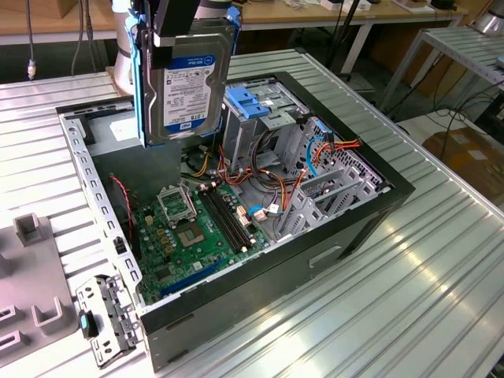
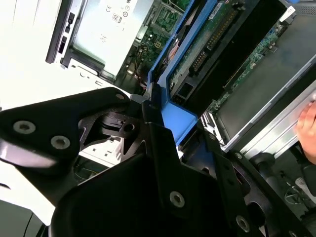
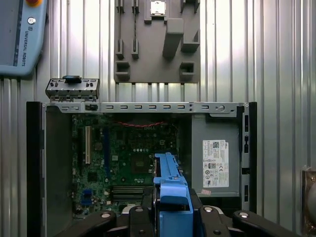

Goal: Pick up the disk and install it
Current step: 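Insert the disk into the insertion slot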

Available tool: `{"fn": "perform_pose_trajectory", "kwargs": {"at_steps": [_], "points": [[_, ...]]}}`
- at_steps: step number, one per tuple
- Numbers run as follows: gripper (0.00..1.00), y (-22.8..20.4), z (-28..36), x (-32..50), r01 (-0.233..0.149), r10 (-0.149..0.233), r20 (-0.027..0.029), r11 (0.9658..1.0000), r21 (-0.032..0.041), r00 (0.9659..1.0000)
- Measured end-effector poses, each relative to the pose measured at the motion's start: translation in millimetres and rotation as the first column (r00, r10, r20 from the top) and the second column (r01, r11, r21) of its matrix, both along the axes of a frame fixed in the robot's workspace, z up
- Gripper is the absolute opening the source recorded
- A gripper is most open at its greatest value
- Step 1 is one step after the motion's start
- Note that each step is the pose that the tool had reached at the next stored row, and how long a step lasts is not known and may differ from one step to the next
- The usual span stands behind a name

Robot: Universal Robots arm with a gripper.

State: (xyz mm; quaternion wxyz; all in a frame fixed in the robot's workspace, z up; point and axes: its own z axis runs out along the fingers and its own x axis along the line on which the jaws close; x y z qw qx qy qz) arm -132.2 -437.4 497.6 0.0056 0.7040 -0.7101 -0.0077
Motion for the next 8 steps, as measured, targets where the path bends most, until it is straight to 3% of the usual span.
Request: {"fn": "perform_pose_trajectory", "kwargs": {"at_steps": [8], "points": [[0.37, -6.7, 0.0, 0.0, 0.0, 0.0, -0.0001, 1.0, -0.0001, 1.0]]}}
